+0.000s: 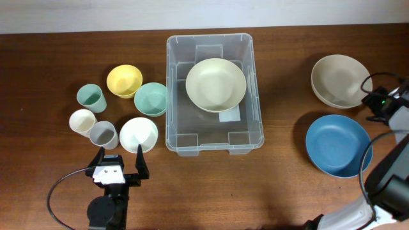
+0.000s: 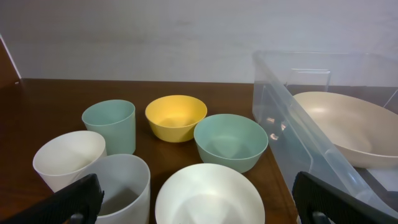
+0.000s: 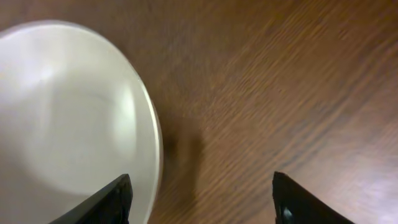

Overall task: Pack container
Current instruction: 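Move the right gripper to the rim of the second cream bowl and grasp, then lift the second cream bowl and stack it onto the first in the container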

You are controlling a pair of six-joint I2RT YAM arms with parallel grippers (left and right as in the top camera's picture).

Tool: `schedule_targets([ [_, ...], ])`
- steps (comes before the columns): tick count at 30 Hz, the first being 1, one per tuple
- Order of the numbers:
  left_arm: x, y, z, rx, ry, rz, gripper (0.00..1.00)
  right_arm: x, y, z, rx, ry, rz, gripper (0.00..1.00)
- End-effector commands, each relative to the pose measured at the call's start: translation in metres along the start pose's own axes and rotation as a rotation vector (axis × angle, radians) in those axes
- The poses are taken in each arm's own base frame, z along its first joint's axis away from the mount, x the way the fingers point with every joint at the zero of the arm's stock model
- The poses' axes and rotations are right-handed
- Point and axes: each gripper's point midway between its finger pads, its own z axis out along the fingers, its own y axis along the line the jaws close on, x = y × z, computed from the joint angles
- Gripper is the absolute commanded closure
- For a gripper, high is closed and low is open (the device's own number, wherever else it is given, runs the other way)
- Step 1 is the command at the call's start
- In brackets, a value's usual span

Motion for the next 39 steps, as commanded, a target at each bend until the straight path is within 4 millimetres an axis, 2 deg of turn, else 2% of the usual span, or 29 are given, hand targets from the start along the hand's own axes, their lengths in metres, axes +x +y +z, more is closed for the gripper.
schedule_targets([
  [1, 0.004, 0.000, 0.001, 0.004, 0.006, 0.019, 0.00, 0.010, 0.016, 0.018, -0.105, 0.039, -0.029, 0.32],
  [4, 0.004, 0.000, 0.001, 0.004, 0.006, 0.019, 0.01, 0.015, 0.025, 0.029, -0.167, 0.053, -0.043, 0.32],
  [9, 0.004, 0.000, 0.001, 0.004, 0.006, 0.019, 0.00, 0.016, 0.028, 0.033, -0.176, 0.049, -0.048, 0.34],
  [12, 0.004, 0.000, 0.001, 0.004, 0.006, 0.019, 0.01, 0.017, 0.028, 0.036, -0.167, 0.048, -0.048, 0.44],
  [17, 0.004, 0.000, 0.001, 0.004, 0.006, 0.019, 0.01, 0.023, 0.025, 0.043, -0.102, 0.053, -0.058, 0.51],
  [19, 0.004, 0.000, 0.001, 0.004, 0.006, 0.019, 0.01, 0.026, 0.028, 0.044, -0.098, 0.056, -0.065, 0.61],
  [23, 0.004, 0.000, 0.001, 0.004, 0.006, 0.019, 0.00, 0.027, 0.034, 0.045, -0.099, 0.053, -0.074, 0.71],
  [28, 0.004, 0.000, 0.001, 0.004, 0.006, 0.019, 0.01, 0.027, 0.030, 0.045, -0.071, 0.052, -0.024, 0.89],
  [32, 0.004, 0.000, 0.001, 0.004, 0.006, 0.019, 0.00, 0.026, 0.030, 0.045, -0.072, 0.052, -0.023, 0.96],
  [36, 0.004, 0.000, 0.001, 0.004, 0.006, 0.019, 0.01, 0.019, 0.034, 0.044, -0.089, 0.023, -0.027, 0.96],
  [39, 0.004, 0.000, 0.001, 0.004, 0.006, 0.019, 0.00, 0.005, 0.053, 0.034, -0.180, -0.008, -0.076, 0.96],
])
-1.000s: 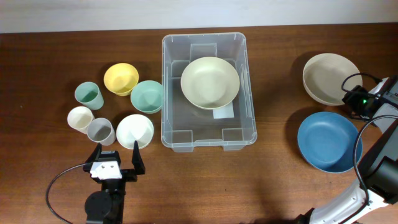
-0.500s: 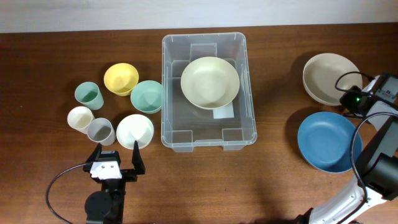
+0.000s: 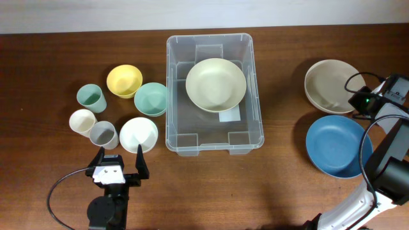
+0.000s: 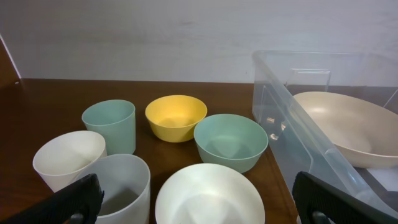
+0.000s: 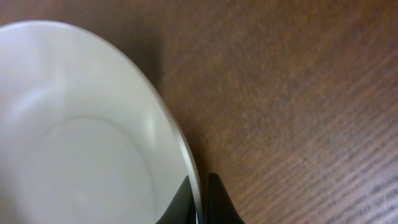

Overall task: Pack container
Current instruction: 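Lift the second cream bowl and stack it onto the first in the container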

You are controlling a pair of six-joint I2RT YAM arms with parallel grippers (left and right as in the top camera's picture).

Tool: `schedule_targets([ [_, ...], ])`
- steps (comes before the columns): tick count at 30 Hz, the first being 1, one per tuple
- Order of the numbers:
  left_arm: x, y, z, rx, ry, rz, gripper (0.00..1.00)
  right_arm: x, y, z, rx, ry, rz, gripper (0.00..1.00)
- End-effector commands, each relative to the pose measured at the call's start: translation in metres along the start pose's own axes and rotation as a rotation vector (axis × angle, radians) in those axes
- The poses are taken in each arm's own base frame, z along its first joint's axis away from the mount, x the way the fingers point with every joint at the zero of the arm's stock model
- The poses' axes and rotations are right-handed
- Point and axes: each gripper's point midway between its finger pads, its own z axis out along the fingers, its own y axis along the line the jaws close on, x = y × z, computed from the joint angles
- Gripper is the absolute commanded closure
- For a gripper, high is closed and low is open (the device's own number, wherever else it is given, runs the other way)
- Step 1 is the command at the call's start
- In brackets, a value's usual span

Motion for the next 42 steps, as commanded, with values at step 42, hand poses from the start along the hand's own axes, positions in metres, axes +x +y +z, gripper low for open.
schedule_targets([
  [42, 0.004, 0.000, 0.001, 0.004, 0.006, 0.019, 0.00, 0.125, 0.400, -0.146, -0.501, -0.272, -0.883, 0.96],
])
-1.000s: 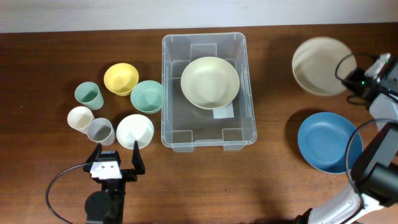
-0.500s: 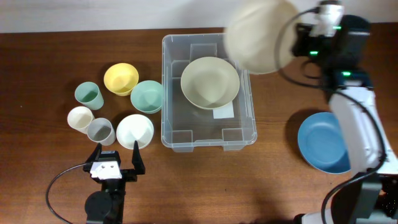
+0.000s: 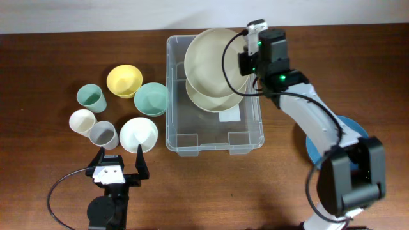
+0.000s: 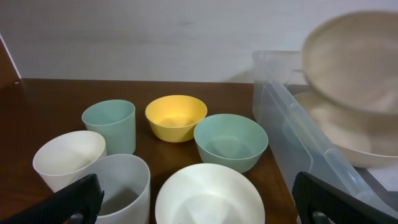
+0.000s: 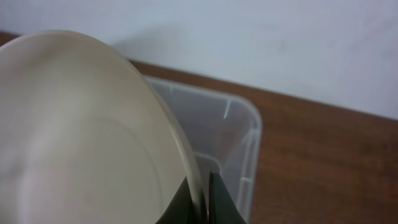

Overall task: Pack container
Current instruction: 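Lift the second cream bowl and stack it onto the first in the container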

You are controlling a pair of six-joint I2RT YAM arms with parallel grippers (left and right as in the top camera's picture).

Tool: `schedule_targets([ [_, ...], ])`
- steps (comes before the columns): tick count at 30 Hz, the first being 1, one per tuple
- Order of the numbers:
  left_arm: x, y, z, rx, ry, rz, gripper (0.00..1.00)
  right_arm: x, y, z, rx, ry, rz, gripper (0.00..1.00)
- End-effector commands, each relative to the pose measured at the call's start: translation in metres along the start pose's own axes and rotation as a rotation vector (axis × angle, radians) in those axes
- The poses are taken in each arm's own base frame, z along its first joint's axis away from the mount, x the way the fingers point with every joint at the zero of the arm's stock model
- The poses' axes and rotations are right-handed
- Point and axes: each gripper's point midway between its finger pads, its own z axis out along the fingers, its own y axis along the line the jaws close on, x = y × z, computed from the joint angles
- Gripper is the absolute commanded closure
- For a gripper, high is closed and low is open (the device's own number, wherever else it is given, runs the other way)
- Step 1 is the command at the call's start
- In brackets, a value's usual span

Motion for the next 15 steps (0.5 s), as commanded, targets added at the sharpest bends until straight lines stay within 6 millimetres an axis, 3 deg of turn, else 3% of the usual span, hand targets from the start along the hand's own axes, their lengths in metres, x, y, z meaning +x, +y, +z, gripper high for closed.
schedule_targets([
  [1, 0.004, 0.000, 0.001, 0.005, 0.006, 0.019, 0.00, -0.003, 0.005, 0.007, 0.016, -0.013, -0.008, 0.96],
  [15, 0.004, 0.000, 0.001, 0.004, 0.006, 0.019, 0.01, 0.007, 0.019, 0.012, -0.056, 0.014, -0.011, 0.96],
])
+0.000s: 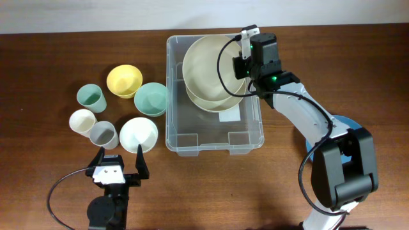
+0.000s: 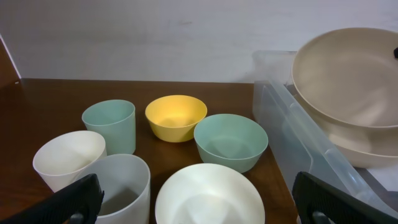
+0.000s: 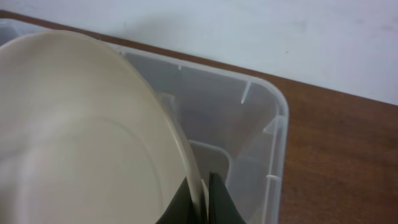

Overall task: Pack container
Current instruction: 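Lift the second cream bowl and stack it onto the first in the container, then open the right gripper and withdraw it toward the blue bowl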

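A clear plastic container (image 1: 214, 137) stands mid-table with one beige bowl (image 1: 217, 100) lying in its far half. My right gripper (image 1: 240, 64) is shut on the rim of a second beige bowl (image 1: 208, 61), held above the first one over the container's back end. In the right wrist view that held bowl (image 3: 81, 130) fills the left side, its rim pinched between my fingers (image 3: 200, 202). My left gripper (image 1: 119, 163) stands open near the front edge, just short of the white bowl (image 2: 208, 196).
Left of the container sit a yellow bowl (image 1: 124, 80), a green bowl (image 1: 151, 98), a white bowl (image 1: 138, 134), and green, white and grey cups (image 1: 91, 97). A blue bowl (image 1: 342, 124) lies at the right, mostly behind my right arm.
My right gripper has shifted the held beige bowl slightly left and lower over the container's far end. The left gripper has not moved.
My right gripper was open beside the beige bowl at the table's far right. Then it was shut on that bowl's rim there. Later it held the bowl above the container's far end, over the bowl lying inside, where it still is.
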You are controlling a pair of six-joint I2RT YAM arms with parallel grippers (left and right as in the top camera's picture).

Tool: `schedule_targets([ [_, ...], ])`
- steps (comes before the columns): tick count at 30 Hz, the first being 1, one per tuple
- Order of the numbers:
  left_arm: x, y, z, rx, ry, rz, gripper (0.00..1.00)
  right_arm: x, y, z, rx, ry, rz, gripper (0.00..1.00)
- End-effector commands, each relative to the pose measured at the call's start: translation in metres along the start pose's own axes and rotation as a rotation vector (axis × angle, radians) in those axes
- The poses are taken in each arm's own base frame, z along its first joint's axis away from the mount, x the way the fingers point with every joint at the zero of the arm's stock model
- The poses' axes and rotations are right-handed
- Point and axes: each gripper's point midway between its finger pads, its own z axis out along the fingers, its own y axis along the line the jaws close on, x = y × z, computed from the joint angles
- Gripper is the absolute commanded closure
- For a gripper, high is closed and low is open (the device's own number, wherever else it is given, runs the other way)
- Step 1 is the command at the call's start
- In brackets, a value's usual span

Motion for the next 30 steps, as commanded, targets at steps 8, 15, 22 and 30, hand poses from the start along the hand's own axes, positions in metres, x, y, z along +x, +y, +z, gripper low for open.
schedule_targets([
  [8, 0.004, 0.000, 0.001, 0.004, 0.006, 0.019, 0.00, -0.001, 0.024, -0.002, -0.060, 0.010, -0.014, 0.96],
  [15, 0.004, 0.000, 0.001, 0.004, 0.006, 0.019, 0.00, -0.002, 0.023, -0.002, -0.054, 0.006, -0.020, 0.36],
  [22, 0.004, 0.000, 0.001, 0.004, 0.006, 0.019, 0.00, -0.033, -0.001, -0.026, 0.078, -0.075, -0.048, 0.35],
  [30, 0.004, 0.000, 0.001, 0.004, 0.006, 0.019, 0.01, -0.032, -0.046, -0.118, 0.323, 0.017, 0.056, 0.35],
])
